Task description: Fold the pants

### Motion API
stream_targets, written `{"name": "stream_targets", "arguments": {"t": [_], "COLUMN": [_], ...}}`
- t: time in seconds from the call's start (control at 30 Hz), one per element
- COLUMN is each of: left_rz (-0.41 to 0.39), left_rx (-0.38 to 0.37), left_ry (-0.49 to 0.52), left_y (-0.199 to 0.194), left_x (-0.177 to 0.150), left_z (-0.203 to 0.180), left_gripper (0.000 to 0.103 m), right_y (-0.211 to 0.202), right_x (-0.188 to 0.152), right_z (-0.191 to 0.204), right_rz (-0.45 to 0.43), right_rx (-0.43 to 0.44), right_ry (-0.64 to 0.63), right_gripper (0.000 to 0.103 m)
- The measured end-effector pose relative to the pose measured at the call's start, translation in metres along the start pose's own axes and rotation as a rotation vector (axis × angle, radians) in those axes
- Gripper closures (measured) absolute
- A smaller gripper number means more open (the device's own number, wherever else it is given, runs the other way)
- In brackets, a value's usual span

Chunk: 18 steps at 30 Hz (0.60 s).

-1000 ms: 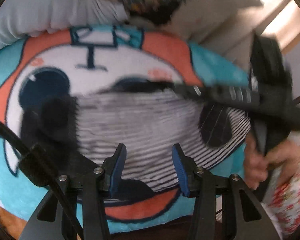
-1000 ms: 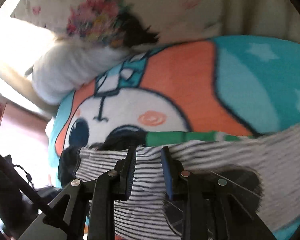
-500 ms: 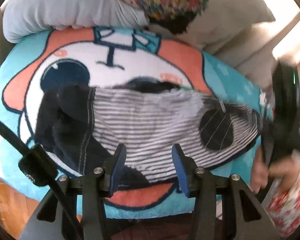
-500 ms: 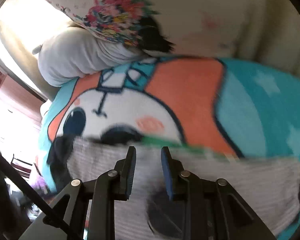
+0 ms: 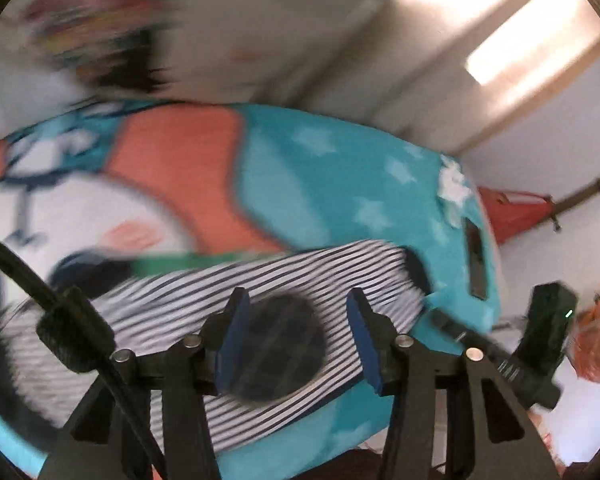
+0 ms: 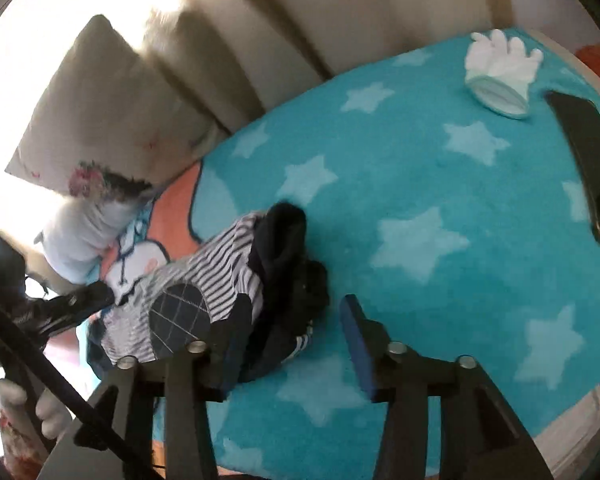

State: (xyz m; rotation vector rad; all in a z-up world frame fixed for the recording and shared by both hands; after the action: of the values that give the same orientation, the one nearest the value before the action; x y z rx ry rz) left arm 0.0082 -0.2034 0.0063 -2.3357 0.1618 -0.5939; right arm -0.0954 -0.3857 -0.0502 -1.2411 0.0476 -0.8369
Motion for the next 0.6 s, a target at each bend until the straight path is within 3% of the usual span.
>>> {"name": "stream_targets", "arguments": {"t": [0.23,0.47,0.5,0.53,0.57,0.6], "left_rz": [0.184,0.375,0.400,0.412,0.422,0.427], "left_rx": [-0.097,-0.144,-0.147,-0.145,-0.133,-0.118], "left_ry": [0.115,0.109,0.105,0.104,0.113,0.124], "left_y": [0.094,0.159,0.164,0.166,0.167,0.167], "left_x": [0.039,0.030,0.025,0.023,0.020,0.018], "left_z": [-0.047,-0.048,-0.047,-0.047,-0.046,-0.045], "left_gripper": [0.046,0.046,0.046,0.050,0.066,0.072], "right_y": [0.017,0.026,0.028,0.029,0.030,0.032], "right_x": [-0.014,-0.015,-0.015,-0.015,-0.015,-0.014], "right_z": [0.005,0.016,0.017,0.018,0.019,0.022], "right_rz": [0.056,-0.015,-0.021,-0.024,-0.021,-0.009], "right_rx": [0.061,0.041,0.035,0.035,0.037,0.041], "right_ry": [-0.027,-0.063,-0.066,-0.068,-0.072,-0.072], "right_gripper": [0.051,0.049,0.053,0.069,0.079,0.085]}}
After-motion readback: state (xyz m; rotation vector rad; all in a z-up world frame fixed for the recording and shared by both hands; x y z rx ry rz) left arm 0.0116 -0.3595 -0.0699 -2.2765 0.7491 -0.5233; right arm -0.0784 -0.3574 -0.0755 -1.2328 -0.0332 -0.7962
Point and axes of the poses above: each gripper's, at about its wrist camera, not at the fingertips, and y roughly the way its jaws point, z to its left, x to its top, the point moved 7 cm from there along y, roughly the way its jaws point, and after that the axes turned 15 degrees about -x, right-handed, at the moved point
